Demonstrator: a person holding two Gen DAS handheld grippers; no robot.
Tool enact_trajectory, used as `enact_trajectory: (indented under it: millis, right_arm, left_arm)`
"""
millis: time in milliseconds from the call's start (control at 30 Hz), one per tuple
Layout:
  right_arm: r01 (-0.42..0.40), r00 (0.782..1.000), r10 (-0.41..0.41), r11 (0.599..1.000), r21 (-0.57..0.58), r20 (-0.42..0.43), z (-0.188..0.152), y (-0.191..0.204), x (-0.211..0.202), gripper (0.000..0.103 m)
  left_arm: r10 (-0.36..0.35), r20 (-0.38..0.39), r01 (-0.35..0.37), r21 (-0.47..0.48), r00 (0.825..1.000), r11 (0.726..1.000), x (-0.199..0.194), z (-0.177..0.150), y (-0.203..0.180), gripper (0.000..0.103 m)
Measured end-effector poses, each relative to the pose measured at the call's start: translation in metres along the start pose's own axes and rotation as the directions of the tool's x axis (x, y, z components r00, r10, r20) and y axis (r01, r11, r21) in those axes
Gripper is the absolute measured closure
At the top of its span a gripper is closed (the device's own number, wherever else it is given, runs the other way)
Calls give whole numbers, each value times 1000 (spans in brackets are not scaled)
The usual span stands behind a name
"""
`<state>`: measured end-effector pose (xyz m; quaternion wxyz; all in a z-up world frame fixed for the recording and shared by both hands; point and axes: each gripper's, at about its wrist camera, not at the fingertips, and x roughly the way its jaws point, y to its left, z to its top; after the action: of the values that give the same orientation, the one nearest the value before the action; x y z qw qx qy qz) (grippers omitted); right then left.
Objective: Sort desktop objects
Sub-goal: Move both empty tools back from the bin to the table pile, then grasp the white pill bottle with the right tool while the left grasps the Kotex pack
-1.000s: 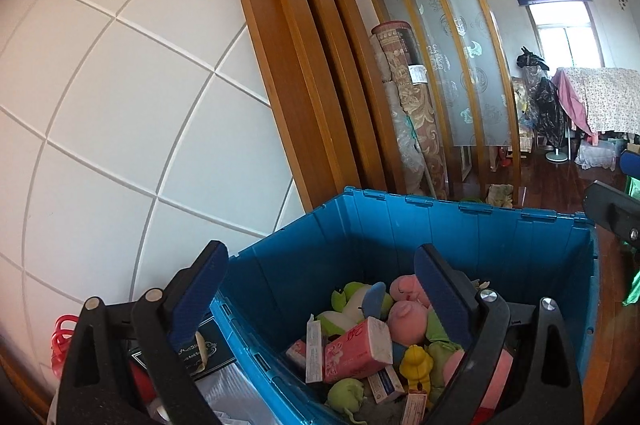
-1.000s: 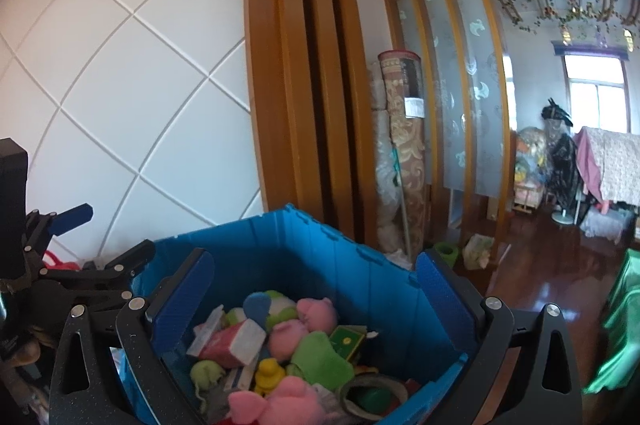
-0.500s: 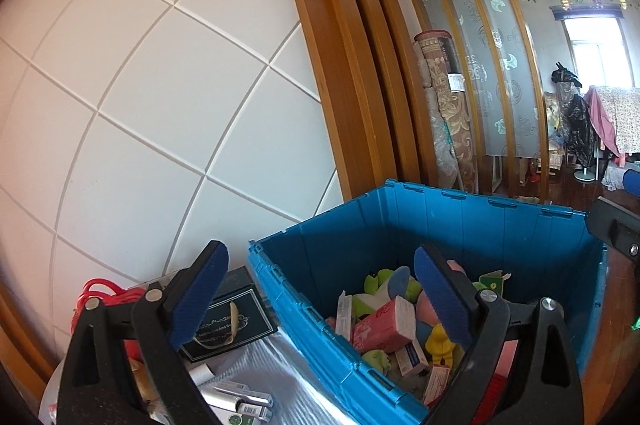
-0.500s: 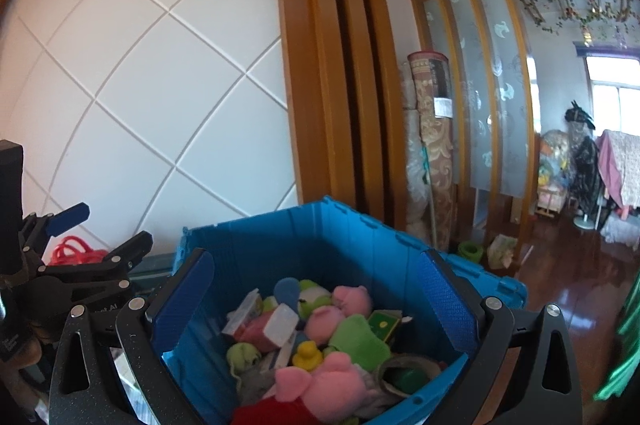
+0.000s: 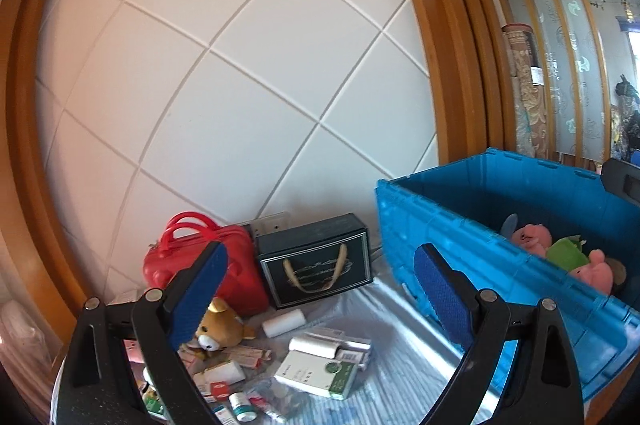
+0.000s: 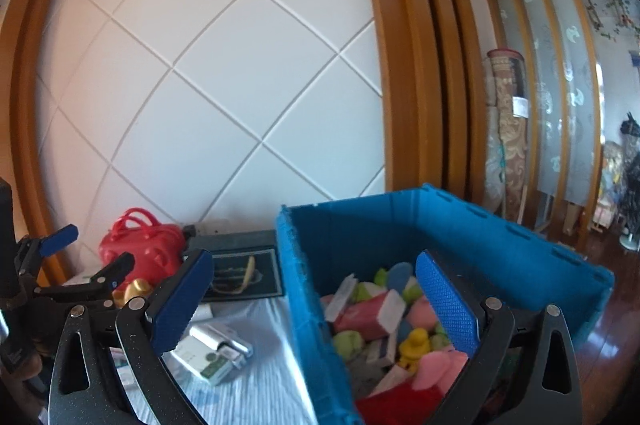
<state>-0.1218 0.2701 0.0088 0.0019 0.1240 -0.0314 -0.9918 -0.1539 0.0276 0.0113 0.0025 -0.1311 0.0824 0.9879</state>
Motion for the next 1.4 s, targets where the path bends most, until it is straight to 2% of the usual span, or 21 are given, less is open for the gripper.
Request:
enact_trajectory:
  millis: [167,233,433,500,600,733,833,900,1067,1133,1200,1300,1367,1400]
  right_arm:
    - [-74,997,73,997,-30,-36,-13,67,16,0]
    - [-102,994,99,993,-53,-54,-19,95,24,0]
    - [-182,978,170,979,-94,-116,-47,167,43,0]
    - [-204,971,187,974,-104,-150,-61,183,52,0]
    - [-238,954,215,967,-93,-208,-78,196,68,0]
    - [-298,930,267,950,-92,-251,-92,209,90,0]
    - [-350,907,304,929,-123,-291,-106,227,108,0]
    - [-383,881,319,914,-131,-350,-122,241,126,0]
    - [-488,770,355,863,-131,-529,-178,286,173,0]
    - [-508,737,344,850,-141,-581,-200,306,194,1]
    - [-521,701,333,843,-134,-631,-221,324,216,5]
    - [-519,664,300,844,-133,-685,-249,344,244,15]
    - [-520,633,281,845,-128,-721,-265,354,261,29]
    - [-518,626,269,845,-132,-732,-271,358,266,31]
  left_arm:
    - [102,-44,-102,-5,994,995,-9,-47,78,8]
    - [128,-85,-129,-11,988,992,-10,-70,109,8]
    - [212,-175,-214,8,961,977,-7,-136,188,8]
    - [219,-202,-221,12,955,975,-6,-158,208,8]
    - [235,-257,-242,3,937,970,-9,-193,231,8]
    - [267,-364,-295,-23,892,955,-6,-237,247,8]
    - [275,-413,-312,-24,869,950,0,-258,251,8]
    - [281,-430,-327,-37,858,944,5,-263,254,8]
    - [288,-440,-344,-51,850,937,13,-263,264,8]
    - [292,-441,-343,-38,849,939,15,-265,269,8]
    - [283,-449,-330,-28,848,944,17,-270,276,8]
    - [266,-469,-312,-22,842,950,21,-284,289,8]
    - [248,-493,-303,-33,834,952,23,-296,296,8]
    - [237,-502,-296,-39,831,955,25,-302,298,8]
